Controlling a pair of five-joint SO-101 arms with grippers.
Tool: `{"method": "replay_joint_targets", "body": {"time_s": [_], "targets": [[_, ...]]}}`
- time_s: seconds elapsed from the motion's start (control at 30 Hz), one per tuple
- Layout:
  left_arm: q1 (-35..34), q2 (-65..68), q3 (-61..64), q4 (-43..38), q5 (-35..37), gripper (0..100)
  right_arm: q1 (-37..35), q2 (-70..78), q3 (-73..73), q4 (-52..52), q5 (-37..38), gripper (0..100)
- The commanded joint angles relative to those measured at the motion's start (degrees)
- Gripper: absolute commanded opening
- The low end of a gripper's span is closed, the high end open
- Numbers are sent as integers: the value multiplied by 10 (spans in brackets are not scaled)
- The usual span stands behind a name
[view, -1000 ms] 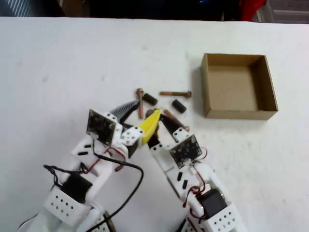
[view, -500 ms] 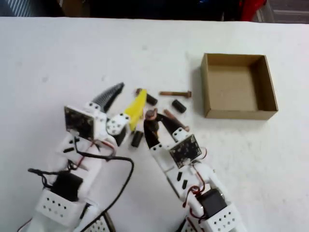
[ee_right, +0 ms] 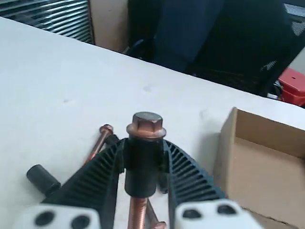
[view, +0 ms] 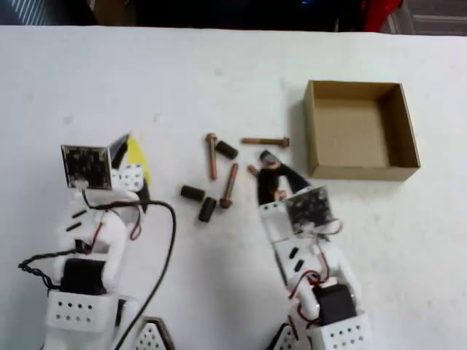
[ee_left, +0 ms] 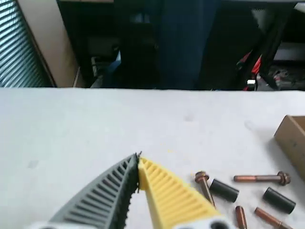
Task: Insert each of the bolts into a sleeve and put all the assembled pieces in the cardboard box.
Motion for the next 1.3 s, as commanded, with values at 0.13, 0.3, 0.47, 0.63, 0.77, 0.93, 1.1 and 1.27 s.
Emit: {"method": "replay_joint_targets", "body": {"time_s": [0.13, 0.3, 0.47, 0.63, 0.77, 0.93, 1.1, 1.27], "targets": [[-22, -7, 25, 63, -8, 22, 78, 12, -145, 62, 70, 16], [-22, -7, 24, 104, -69, 23, 116, 157, -250, 69, 99, 16], [-22, -7, 25, 116, -75, 23, 141, 358, -363, 66, 119, 17], [-31, -7, 25, 121, -75, 23, 172, 534, -469, 67, 119, 17], [-44, -7, 25, 120, -75, 23, 192, 680, -559, 69, 120, 17], [-43, -7, 34, 116, -75, 23, 211, 851, -673, 86, 120, 17], [-43, -7, 44, 101, -76, 23, 221, 1001, -787, 95, 120, 17], [-41, -7, 44, 101, -76, 23, 243, 1124, -897, 101, 120, 17]]}}
